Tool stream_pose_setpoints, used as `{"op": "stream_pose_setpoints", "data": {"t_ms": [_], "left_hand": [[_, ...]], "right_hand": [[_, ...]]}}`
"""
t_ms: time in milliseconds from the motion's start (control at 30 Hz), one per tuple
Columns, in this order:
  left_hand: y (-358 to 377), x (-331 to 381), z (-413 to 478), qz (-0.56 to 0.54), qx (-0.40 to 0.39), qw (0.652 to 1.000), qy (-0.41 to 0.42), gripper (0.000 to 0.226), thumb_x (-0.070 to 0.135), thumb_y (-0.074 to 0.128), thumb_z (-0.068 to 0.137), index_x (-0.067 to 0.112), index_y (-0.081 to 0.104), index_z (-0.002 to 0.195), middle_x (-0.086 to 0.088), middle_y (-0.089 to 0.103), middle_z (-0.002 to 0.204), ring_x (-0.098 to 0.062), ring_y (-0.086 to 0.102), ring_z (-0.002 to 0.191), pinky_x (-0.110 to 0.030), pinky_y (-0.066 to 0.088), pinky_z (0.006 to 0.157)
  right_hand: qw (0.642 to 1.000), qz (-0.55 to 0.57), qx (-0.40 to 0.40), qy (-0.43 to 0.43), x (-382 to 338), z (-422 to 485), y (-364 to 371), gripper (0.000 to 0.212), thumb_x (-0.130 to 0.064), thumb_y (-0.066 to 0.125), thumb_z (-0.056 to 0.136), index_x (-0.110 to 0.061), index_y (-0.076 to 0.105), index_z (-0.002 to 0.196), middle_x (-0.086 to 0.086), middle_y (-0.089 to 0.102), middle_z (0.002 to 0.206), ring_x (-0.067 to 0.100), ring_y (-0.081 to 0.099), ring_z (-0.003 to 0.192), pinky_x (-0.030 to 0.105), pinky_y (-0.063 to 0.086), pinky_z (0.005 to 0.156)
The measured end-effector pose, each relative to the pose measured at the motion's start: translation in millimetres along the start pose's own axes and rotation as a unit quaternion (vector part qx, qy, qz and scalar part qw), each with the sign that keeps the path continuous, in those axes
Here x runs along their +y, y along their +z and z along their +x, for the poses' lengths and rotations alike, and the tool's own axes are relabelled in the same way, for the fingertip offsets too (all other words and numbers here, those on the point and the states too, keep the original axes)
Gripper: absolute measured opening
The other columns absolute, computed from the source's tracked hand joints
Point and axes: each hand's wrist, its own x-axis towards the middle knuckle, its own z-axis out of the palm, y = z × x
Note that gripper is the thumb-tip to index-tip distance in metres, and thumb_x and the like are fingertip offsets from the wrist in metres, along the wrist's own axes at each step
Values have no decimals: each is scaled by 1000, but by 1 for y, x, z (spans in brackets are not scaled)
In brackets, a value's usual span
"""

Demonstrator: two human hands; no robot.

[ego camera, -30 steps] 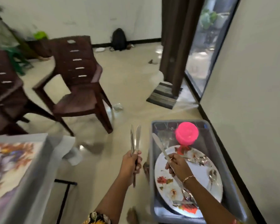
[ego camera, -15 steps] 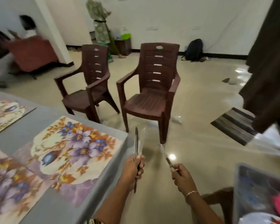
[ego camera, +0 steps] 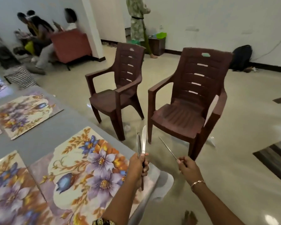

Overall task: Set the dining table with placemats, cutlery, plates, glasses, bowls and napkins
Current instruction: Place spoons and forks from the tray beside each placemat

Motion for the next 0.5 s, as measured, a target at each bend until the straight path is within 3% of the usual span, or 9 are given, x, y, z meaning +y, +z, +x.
{"op": "stream_pose_setpoints", "data": {"t_ms": [200, 300, 400, 500], "left_hand": [[31, 30, 90, -66, 79, 995, 13, 22, 15, 34, 102, 11, 51, 87, 2, 43, 51, -5, 29, 33, -16, 18, 33], [55, 52, 123, -120, 135, 983, 21, 22, 13, 35, 101, 10, 50, 85, 2, 42, 51, -5, 28, 32, -15, 16, 32], [70, 71, 147, -149, 185, 971, 42, 23, 13, 34, 102, 11, 49, 84, -1, 39, 56, -4, 28, 31, -13, 17, 31], [70, 85, 159, -172, 232, 956, 54, 23, 12, 33, 102, 10, 49, 86, -2, 39, 58, -4, 28, 31, -13, 17, 32]], "right_hand": [[990, -56, -120, -50, -23, 116, -11, 3, -7, 60, 86, -9, 60, 84, -2, 47, 64, 13, 46, 63, 24, 40, 61], [976, -84, -190, -68, -39, 173, -24, 8, -4, 66, 81, -10, 60, 79, -1, 43, 63, 12, 43, 61, 24, 38, 61], [957, -105, -262, -63, -64, 221, -24, 20, -1, 69, 78, -17, 57, 75, -1, 44, 61, 5, 45, 48, 16, 39, 46], [939, -121, -316, -69, -88, 259, -9, 21, 5, 68, 76, -13, 57, 75, 2, 45, 62, 1, 46, 32, 14, 36, 35]]}}
